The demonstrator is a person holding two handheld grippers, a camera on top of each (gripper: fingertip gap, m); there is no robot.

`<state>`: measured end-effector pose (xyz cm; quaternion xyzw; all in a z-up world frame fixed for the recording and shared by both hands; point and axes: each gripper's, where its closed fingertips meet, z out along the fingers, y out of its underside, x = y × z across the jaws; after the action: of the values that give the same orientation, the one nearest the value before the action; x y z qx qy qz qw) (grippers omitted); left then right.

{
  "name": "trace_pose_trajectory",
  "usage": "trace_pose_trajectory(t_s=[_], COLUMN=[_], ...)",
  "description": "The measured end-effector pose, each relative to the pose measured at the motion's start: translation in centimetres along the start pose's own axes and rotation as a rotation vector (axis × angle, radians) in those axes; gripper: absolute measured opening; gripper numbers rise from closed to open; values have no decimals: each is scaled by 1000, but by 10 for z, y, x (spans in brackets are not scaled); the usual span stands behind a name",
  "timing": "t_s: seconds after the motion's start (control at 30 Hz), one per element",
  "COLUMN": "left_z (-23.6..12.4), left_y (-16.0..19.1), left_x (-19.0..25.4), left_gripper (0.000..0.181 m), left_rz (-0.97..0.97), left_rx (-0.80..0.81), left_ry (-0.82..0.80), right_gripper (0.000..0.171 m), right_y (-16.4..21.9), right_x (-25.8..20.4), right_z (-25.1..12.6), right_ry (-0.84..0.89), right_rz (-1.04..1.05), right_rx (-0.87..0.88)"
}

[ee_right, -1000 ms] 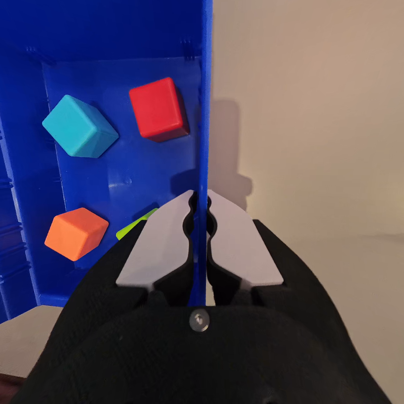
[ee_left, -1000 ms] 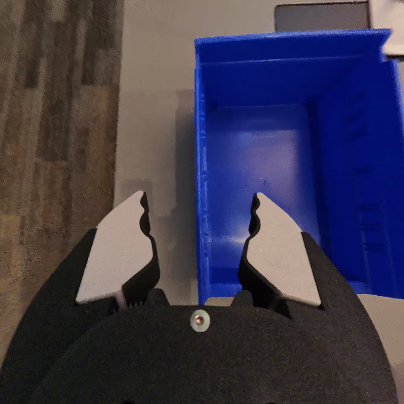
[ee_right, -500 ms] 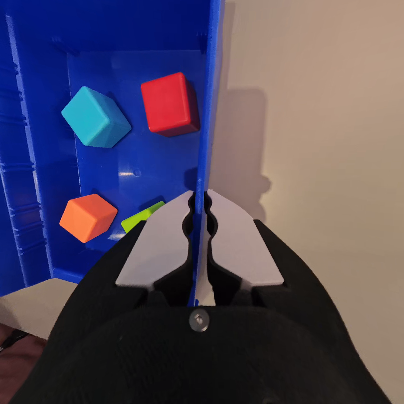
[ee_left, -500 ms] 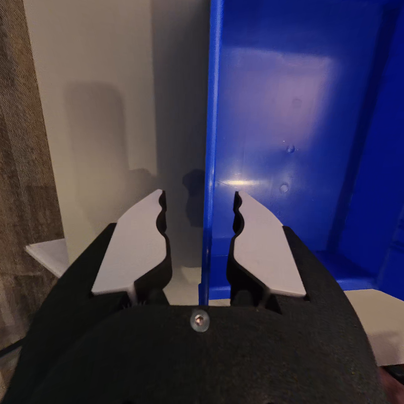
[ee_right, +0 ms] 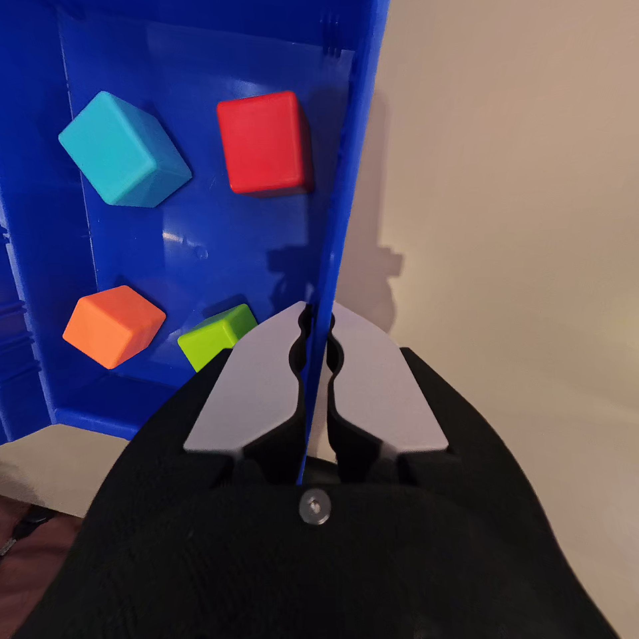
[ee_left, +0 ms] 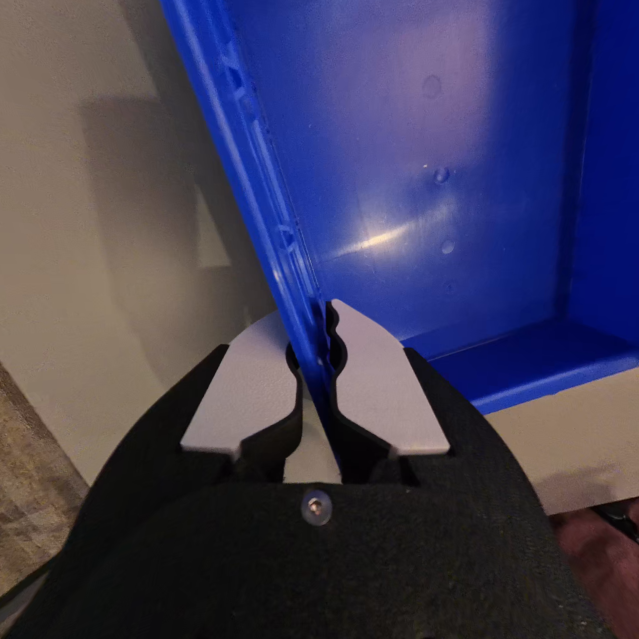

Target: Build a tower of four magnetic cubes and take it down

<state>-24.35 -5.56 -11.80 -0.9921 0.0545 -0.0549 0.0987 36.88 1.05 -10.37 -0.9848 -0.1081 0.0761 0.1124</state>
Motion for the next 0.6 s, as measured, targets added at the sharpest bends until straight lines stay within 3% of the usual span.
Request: trace_pose_trajectory(t_s=[0.47,0.6], left_z=[15,18], left_y=[-18,-21], left_x=[102,120], left_gripper=[22,22], left_rz=[259,298], left_rx=[-53,-50], left_ry=[25,26], right_gripper=[11,22], right_y=[1,-16], right_x=[-56,-54], right_z=[7,16], right_ry=[-26,-15], right_rz=[-148,-118], right_rx=[-42,23])
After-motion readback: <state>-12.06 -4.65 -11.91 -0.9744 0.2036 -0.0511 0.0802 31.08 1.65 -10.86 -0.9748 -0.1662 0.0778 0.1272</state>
